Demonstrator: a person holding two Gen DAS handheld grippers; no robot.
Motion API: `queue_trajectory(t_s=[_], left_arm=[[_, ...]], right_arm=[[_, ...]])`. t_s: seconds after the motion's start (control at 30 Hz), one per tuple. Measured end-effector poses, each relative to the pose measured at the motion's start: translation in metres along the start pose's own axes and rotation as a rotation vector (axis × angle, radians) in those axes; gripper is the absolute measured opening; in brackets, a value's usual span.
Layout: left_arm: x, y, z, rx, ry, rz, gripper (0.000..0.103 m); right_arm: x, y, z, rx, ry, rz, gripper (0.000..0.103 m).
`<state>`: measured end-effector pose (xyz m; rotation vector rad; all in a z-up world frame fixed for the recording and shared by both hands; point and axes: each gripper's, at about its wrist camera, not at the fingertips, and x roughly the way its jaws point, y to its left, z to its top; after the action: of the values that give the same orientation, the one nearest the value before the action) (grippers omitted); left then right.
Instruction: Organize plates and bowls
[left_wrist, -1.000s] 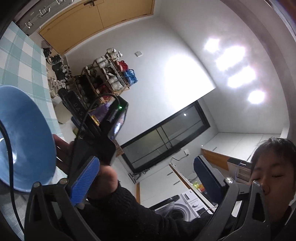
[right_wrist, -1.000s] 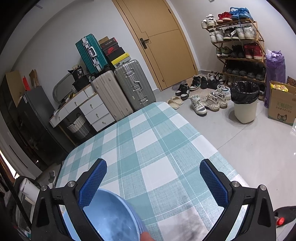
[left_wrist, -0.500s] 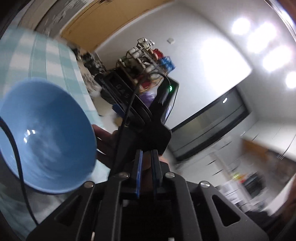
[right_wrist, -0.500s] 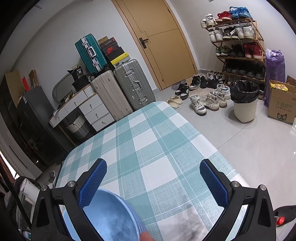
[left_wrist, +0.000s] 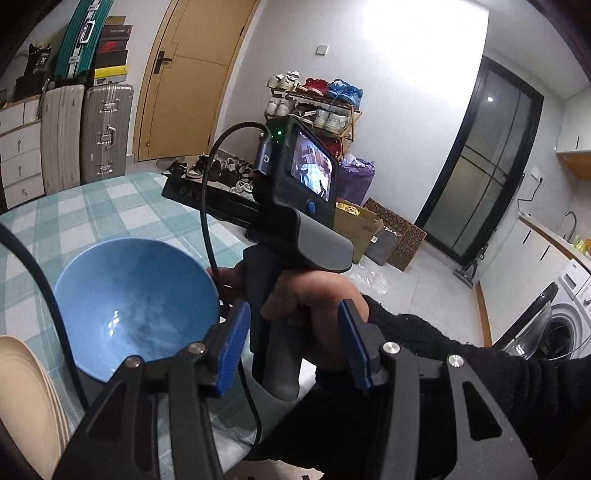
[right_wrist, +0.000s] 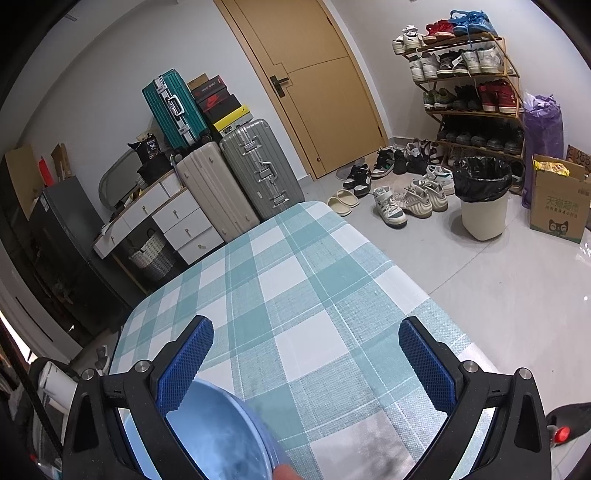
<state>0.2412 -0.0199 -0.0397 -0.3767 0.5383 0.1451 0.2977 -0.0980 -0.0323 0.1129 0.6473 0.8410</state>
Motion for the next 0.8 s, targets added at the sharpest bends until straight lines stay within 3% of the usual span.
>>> queue_trajectory(t_s=[0.7, 0.77, 0.8], left_arm=[[0.003, 0.012, 0.005, -0.048, 0.038, 0.029, 0.053], [0.002, 0.011, 0.005, -0.044, 0.037, 0.028, 0.055], [0.002, 0.011, 0.005, -0.043, 0.032, 0.031, 0.062]], right_arm=[[0.001, -0.002, 0.002, 0.005, -0.003, -0.005, 0.102], [0.001, -0.003, 0.002, 0.006, -0.003, -0.005, 0.102], [0.001, -0.002, 0.002, 0.004, -0.003, -0.004, 0.102]])
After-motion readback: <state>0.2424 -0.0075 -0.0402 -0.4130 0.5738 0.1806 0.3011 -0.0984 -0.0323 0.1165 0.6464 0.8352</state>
